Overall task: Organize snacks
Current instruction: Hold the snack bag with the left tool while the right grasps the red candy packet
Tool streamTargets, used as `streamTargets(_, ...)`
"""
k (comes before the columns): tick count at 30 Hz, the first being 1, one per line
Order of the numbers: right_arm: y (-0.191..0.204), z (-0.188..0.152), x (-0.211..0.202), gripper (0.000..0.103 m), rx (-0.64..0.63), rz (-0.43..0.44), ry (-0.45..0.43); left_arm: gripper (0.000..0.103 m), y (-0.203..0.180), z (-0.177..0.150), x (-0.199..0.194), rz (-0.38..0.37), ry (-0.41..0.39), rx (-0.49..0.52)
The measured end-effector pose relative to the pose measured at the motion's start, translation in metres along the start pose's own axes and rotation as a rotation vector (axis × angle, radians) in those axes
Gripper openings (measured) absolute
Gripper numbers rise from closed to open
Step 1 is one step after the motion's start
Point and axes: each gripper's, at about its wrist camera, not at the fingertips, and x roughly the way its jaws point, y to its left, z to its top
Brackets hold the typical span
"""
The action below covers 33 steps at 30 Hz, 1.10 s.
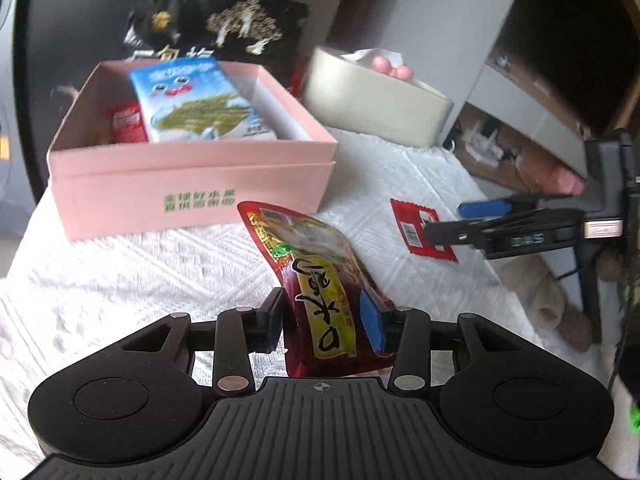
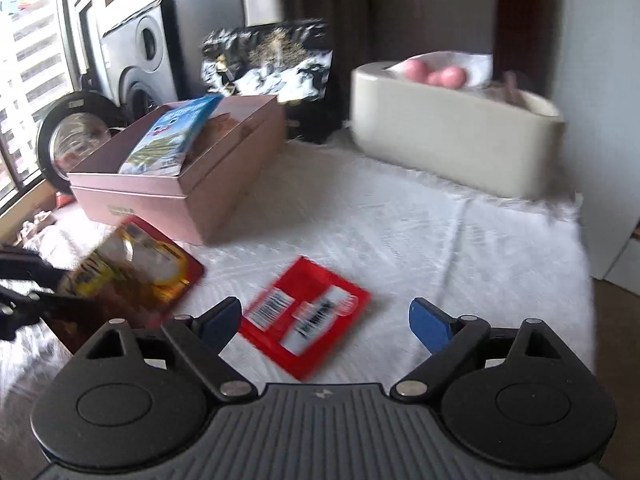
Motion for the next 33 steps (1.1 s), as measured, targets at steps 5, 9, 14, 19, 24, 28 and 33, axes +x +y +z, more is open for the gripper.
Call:
streamTargets(5,0.012,0.003,0.024,0.092,0.148,-0.089,0.039,0.052,0.003,-0.002,0.002,0.001,-0.021,-0.002)
streamTargets(9,0.028,0.005,0.029,0.092,0.096,-0.126,0.012,0.053,0.005,-0.002,0.002,-0.011,-0.022,-0.009)
streamTargets(14,0.035,-0.001,0.029,0.092,0.000,-0.182,0.042,0.053,0.007,-0.002,0.003,-0.021,-0.016,-0.017)
streamTargets(19,0.012,-0.010,0.014,0.092,0.053,-0.239,0.052,0.057,0.012,0.005,0.005,-0.031,0.006,-0.008)
streamTargets(24,-0.002,-0.008,0.003,0.091,0.178,-0.143,-0.006,0.059,0.007,0.009,0.001,0.026,0.005,0.038)
streamTargets(28,0.007,-0.001,0.024,0.076,0.121,-0.142,0.025,0.054,0.006,0.013,-0.010,0.102,-0.002,0.050)
streamTargets(33,0.015,-0.001,0.017,0.059,0.100,-0.112,0.009,0.054,-0.001,0.016,-0.018,0.139,0.008,0.034)
